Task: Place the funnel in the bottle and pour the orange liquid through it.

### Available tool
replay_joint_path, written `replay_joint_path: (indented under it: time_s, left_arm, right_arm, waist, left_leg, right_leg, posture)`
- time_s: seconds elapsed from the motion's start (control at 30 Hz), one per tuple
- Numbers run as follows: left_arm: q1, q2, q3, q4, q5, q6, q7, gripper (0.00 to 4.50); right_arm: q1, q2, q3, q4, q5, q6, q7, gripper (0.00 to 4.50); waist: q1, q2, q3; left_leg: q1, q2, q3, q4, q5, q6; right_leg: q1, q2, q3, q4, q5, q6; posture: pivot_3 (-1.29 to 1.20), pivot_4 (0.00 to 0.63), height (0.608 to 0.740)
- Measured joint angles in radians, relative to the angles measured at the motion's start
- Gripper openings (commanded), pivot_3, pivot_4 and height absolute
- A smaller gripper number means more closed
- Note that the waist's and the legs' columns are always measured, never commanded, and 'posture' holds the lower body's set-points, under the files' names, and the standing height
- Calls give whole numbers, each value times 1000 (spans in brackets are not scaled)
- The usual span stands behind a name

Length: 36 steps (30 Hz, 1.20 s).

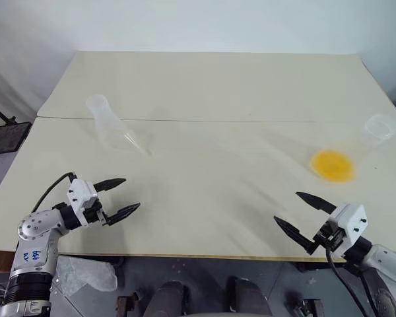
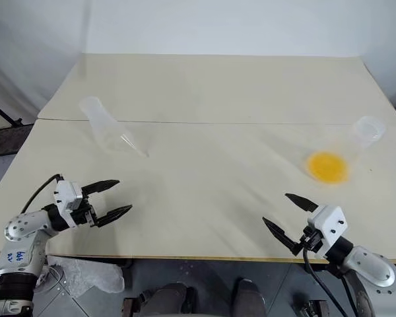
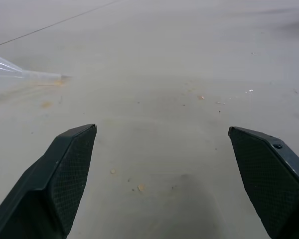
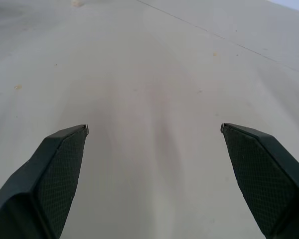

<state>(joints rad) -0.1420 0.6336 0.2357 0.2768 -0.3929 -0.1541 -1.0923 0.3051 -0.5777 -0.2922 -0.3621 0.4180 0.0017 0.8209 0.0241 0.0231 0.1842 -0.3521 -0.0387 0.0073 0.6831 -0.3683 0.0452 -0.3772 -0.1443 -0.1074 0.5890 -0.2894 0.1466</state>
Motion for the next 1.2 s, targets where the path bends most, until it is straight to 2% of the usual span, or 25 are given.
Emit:
replay_joint_path:
  time_s: [0.33, 0.47, 0.63, 0.73, 0.83, 1.0, 1.2]
  left_arm:
    - [-1, -15, 4, -26, -7, 50, 96, 4500]
    - [12, -25, 32, -77, -17, 79, 154, 4500]
    - [101, -41, 120, -176, -61, 111, 234, 4500]
    - [207, -49, 191, -271, -84, 174, 318, 4500]
    - [223, -80, 245, -325, -119, 235, 412, 4500]
    - [119, -73, 288, -341, -125, 350, 568, 4500]
    - [-108, -33, 199, -207, -71, 405, 598, 4500]
  right_arm:
    - [-17, -7, 0, 15, 0, 0, 4, 4471]
    - [-71, -13, 7, 36, 0, 1, 20, 4471]
    - [-149, -19, 41, 87, 1, 21, 55, 4471]
    - [-220, -26, 64, 135, 1, 28, 82, 4471]
    - [-282, -31, 81, 178, 0, 28, 97, 4471]
    - [-349, -27, 125, 221, -5, 27, 109, 4471]
    - [-325, -13, 132, 214, -7, 25, 101, 4471]
  waist:
    - [0, 0, 0]
    - [-2, 0, 0]
    - [-8, -1, 0]
    - [-12, -2, 1]
    - [-2, -3, 1]
    - [9, -4, 2]
    - [1, -4, 2]
  left_leg:
    - [0, 0, 0, 0, 0, 0]
    - [0, 0, 0, 0, 0, 0]
    - [0, 0, 0, 0, 0, 0]
    - [0, 0, 0, 0, 0, 0]
    - [0, 0, -1, 1, 0, 0]
    - [-1, -1, -4, 1, 1, 0]
    - [-1, -2, -3, 1, 1, 0]
  right_leg:
    - [0, 0, 0, 0, 0, 0]
    - [0, 0, 0, 1, 0, 0]
    - [0, 0, 0, 0, 0, 0]
    - [0, -1, 1, 0, 0, 0]
    - [0, -2, 1, 0, 0, 0]
    - [1, -2, 1, 1, 0, 0]
    - [0, -1, -2, 2, 0, 0]
  posture:
    - [0, 150, 740]
    - [0, 150, 740]
    - [0, 150, 740]
    - [0, 150, 740]
    - [0, 150, 740]
    - [0, 150, 740]
    - [0, 150, 740]
